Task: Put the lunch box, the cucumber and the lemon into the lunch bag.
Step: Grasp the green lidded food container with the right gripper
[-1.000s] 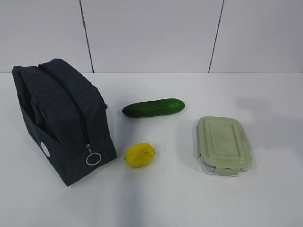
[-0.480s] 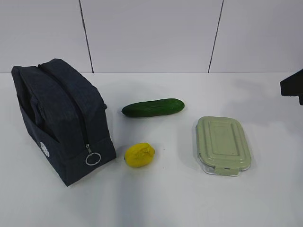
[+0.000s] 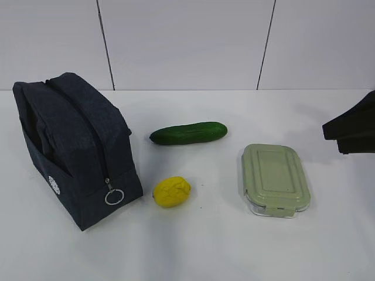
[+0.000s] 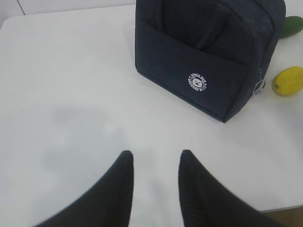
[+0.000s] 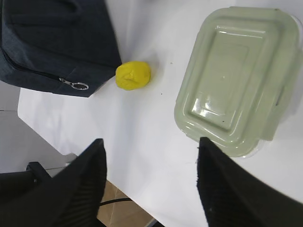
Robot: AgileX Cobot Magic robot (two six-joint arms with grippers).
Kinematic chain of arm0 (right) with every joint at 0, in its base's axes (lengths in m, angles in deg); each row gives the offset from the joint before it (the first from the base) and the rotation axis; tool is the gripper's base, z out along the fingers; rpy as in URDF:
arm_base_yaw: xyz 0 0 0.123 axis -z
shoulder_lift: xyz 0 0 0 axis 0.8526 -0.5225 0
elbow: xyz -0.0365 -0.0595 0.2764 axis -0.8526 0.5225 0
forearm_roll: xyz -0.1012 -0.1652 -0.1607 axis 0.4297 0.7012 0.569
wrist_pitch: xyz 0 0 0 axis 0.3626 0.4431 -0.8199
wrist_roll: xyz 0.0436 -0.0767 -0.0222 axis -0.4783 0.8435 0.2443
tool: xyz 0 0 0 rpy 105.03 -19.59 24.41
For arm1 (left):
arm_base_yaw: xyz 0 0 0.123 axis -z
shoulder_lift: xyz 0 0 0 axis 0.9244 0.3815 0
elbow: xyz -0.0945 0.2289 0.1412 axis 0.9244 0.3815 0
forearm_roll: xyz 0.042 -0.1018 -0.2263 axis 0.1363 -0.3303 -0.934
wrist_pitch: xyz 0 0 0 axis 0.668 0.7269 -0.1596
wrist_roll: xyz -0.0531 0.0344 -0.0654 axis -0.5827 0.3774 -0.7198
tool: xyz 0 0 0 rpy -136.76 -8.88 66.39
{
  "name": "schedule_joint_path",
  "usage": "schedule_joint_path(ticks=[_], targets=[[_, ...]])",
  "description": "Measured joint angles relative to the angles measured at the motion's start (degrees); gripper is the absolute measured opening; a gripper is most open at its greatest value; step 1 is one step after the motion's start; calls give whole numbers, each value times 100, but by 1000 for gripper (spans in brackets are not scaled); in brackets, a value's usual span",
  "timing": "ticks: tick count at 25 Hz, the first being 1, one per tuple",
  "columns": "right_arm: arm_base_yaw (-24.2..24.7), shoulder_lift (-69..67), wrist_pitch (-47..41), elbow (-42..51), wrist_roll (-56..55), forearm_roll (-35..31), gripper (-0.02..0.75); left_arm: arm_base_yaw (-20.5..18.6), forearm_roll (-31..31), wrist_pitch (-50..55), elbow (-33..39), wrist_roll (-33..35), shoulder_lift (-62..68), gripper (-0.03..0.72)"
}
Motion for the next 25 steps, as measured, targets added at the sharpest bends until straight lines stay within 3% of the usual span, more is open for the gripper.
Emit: schedule_joint_path(ticks=[8,13,20,25], targets=[[0,-420,13,38,589,-21,463,0,0,0,0,0,0,235],[60,-420,21,765,1449,-486,463,0,0,0,0,0,0,235],[841,-432,96,1519,2521,-1582,463,0,0,0,0,0,0,235],[937,-923,121,1354,2637,-1655,463,0,0,0,0,0,0,235]])
